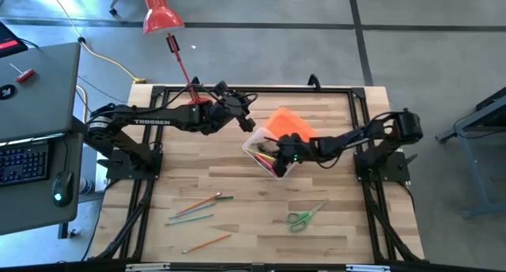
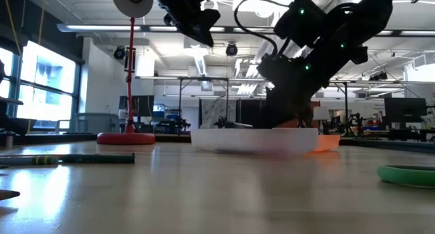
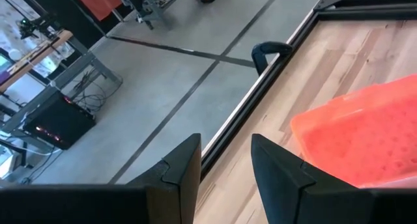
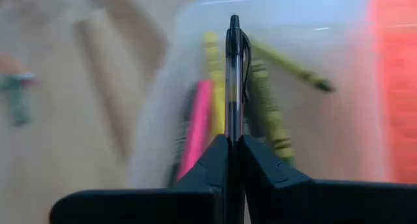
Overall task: Pick & place school supplies into a supply box
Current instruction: Put the black pen into the supply box, then put the scissors into the supply box
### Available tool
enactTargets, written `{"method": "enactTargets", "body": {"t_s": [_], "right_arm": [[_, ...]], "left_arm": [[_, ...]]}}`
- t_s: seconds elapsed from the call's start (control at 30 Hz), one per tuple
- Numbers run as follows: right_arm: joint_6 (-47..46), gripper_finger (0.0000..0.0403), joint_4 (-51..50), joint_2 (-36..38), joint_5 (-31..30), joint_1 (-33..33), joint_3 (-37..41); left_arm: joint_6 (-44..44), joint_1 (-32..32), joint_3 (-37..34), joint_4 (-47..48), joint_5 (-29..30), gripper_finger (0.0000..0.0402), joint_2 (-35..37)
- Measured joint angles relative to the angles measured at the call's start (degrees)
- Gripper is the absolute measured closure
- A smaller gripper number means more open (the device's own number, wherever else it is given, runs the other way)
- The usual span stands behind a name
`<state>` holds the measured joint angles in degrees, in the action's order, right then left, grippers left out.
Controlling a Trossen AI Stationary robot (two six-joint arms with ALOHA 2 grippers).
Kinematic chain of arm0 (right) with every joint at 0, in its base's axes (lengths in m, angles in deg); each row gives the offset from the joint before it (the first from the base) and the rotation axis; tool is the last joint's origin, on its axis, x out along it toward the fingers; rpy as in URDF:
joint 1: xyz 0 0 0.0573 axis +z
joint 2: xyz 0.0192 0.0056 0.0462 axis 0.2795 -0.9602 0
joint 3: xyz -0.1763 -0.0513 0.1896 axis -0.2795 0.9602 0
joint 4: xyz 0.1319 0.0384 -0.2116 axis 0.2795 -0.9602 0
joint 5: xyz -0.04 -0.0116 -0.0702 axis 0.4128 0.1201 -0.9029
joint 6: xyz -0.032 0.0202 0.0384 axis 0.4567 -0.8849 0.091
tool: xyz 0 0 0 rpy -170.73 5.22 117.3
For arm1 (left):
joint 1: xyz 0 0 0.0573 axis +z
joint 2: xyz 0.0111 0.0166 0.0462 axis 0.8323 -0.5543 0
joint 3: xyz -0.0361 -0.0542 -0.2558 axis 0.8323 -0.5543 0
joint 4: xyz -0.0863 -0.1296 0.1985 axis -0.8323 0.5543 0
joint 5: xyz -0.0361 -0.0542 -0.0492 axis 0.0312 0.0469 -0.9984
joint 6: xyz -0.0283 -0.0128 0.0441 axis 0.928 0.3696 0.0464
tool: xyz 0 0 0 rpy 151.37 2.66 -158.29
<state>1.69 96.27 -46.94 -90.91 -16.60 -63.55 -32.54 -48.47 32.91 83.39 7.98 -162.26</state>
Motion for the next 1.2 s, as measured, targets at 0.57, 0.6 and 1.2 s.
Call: {"method": "enactTargets", "body": {"t_s": [0.57,0.6,1.2], "right_arm": [[10.83,0.0312,-1.20,1.84,-3.20,-0.03,0.02],[11.02,0.0308,-1.37,2.95,-1.76,0.01,0.02],[17.63,0.0299,-17.07,18.15,18.80,21.18,4.72]], "left_arm": [[-1.51,-0.01,0.00,-1.06,-1.44,0.0236,0.00],[-1.51,0.01,0.00,-1.06,-1.46,0.0236,0.00],[-1.49,0.01,0.00,-1.10,-1.60,0.0236,0.00]]}}
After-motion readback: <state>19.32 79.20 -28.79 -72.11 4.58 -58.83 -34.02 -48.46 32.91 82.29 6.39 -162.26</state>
